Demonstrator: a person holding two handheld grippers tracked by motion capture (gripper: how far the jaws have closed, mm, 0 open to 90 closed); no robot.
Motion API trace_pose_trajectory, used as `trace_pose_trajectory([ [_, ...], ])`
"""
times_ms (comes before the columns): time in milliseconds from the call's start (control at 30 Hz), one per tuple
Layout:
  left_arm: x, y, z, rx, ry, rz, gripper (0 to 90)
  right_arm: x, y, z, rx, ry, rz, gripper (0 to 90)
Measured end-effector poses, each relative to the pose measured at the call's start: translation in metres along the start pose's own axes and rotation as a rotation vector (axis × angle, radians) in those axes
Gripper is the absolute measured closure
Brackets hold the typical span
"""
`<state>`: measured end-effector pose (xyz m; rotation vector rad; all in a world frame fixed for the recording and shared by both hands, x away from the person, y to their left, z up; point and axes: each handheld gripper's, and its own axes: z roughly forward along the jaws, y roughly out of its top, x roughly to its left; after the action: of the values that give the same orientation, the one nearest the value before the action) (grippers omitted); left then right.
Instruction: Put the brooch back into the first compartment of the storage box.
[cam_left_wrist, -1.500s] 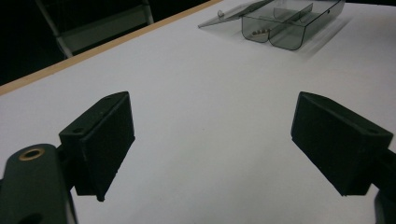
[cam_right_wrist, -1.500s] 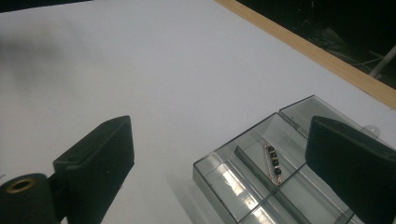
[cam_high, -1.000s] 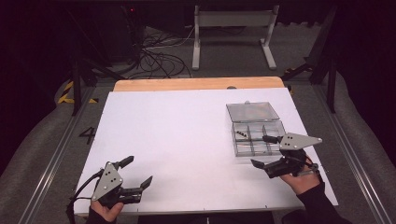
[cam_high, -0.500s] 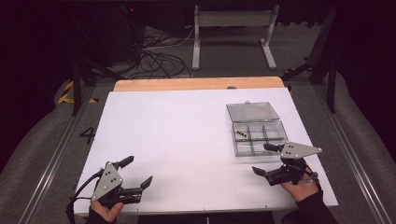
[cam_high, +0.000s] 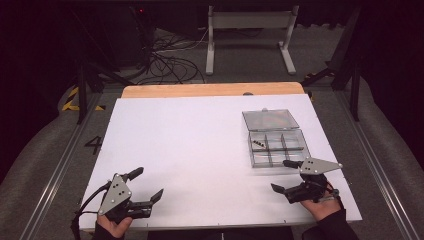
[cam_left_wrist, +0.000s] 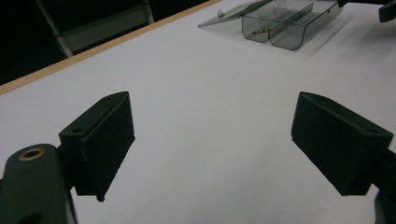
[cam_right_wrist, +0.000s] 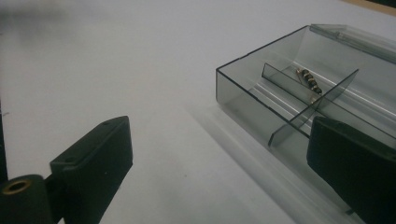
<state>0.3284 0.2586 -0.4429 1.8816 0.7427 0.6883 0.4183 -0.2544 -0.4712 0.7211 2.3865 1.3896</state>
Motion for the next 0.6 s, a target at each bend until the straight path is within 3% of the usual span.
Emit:
trace_pose_trajectory([
  [600,0.000,-0.002,-0.002,0.003,-0.003,-0.014,14.2,0.001,-0.011,0.003,0.076,-0.024,0.020,7.4],
])
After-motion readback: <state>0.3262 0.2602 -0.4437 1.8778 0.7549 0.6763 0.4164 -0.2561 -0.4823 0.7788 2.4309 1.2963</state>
